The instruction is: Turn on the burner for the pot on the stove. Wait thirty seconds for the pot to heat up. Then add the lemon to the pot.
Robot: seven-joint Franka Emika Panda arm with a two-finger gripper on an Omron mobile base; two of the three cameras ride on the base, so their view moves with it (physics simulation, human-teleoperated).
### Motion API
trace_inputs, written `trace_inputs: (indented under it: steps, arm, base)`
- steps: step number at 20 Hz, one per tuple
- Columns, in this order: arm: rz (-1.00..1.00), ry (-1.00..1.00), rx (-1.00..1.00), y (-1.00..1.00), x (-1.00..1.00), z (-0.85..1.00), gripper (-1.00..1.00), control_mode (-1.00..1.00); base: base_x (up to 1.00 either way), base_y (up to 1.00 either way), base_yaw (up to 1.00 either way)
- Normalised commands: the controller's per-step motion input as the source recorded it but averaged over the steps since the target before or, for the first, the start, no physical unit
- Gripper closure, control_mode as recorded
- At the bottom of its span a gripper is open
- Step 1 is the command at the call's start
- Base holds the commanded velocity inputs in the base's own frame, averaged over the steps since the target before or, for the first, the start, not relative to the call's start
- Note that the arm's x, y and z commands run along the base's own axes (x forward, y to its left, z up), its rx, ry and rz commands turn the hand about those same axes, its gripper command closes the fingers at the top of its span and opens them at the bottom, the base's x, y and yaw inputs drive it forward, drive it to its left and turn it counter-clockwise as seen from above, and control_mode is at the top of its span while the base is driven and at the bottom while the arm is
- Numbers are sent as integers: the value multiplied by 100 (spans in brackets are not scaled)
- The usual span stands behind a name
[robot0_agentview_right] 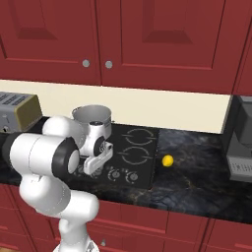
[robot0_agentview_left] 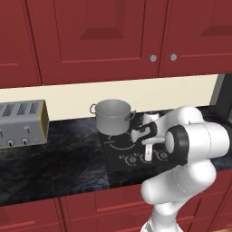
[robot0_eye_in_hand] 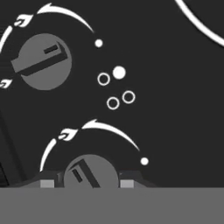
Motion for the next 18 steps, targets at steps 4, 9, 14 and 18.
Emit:
trace_inputs:
  steps: [4, 9, 14, 18]
  arm:
    - [9, -3, 0, -15, -16, 38, 100, -100]
    - [11, -12, 4, -20, -25, 75, 100, -100]
    - [11, -5, 9, -26, -10, 98, 100, -100]
    - [9, -4, 5, -21, -10, 100, 100, -100]
  base:
    - [0, 0, 0]
    - [0, 0, 0]
    - [0, 0, 0]
    - [0, 0, 0]
